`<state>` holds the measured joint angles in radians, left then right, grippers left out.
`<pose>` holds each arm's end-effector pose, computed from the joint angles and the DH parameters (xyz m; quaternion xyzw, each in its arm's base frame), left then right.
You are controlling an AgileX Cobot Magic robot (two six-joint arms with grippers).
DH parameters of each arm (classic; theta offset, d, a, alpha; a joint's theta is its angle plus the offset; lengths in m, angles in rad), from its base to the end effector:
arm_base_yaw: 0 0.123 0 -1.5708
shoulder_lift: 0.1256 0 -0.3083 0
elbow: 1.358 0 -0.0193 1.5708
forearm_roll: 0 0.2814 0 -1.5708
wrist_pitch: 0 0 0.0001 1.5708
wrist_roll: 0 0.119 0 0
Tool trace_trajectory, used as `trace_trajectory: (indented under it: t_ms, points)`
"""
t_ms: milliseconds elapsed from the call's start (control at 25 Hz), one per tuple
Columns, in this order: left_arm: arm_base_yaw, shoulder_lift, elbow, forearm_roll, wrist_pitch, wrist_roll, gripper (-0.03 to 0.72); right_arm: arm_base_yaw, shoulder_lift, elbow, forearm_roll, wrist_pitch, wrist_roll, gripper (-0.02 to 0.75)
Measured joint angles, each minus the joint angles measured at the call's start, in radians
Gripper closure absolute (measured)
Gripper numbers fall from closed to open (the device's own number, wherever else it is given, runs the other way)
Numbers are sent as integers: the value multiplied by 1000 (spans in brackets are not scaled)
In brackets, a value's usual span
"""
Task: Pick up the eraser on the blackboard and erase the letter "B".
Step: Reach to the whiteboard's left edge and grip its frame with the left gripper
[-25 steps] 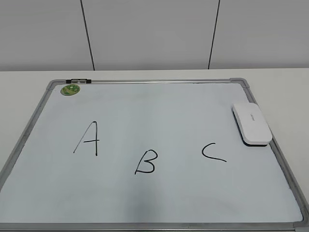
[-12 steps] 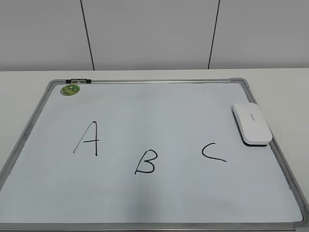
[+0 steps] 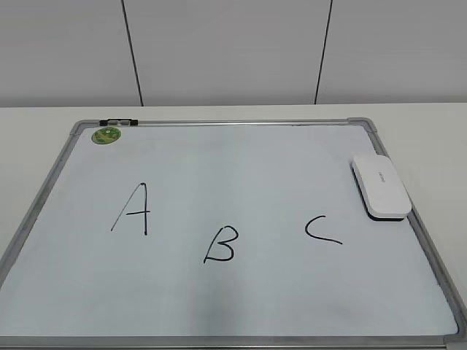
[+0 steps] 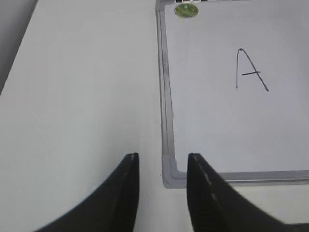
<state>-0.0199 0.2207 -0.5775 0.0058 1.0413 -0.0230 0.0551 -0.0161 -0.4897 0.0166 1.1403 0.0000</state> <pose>0.0542 -0.0005 0.2989 -0.0012 0.8839 -0.0071 0.4677 0.0175 0.0028 0.2680 -0.0247 0.8715 0.0218 0.4893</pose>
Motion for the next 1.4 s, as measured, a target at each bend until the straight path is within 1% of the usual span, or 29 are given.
trace_trajectory:
  t_ms: [160, 320, 600, 760, 1040, 1400]
  points:
    - [0, 167, -27, 1, -9, -22, 445, 0, 0, 0, 0, 0, 0, 183]
    - [0, 331, -85, 4, -34, -26, 444, 0, 0, 0, 0, 0, 0, 183]
    - [0, 629, -253, 8, -62, -28, 444, 0, 0, 0, 0, 0, 0, 183]
    - [0, 791, -349, 11, -75, -49, 444, 0, 0, 0, 0, 0, 0, 183]
    - [0, 1055, -488, 11, -76, -53, 436, 0, 0, 0, 0, 0, 0, 183]
    - [0, 1331, -581, 5, -90, -53, 429, 0, 0, 0, 0, 0, 0, 183]
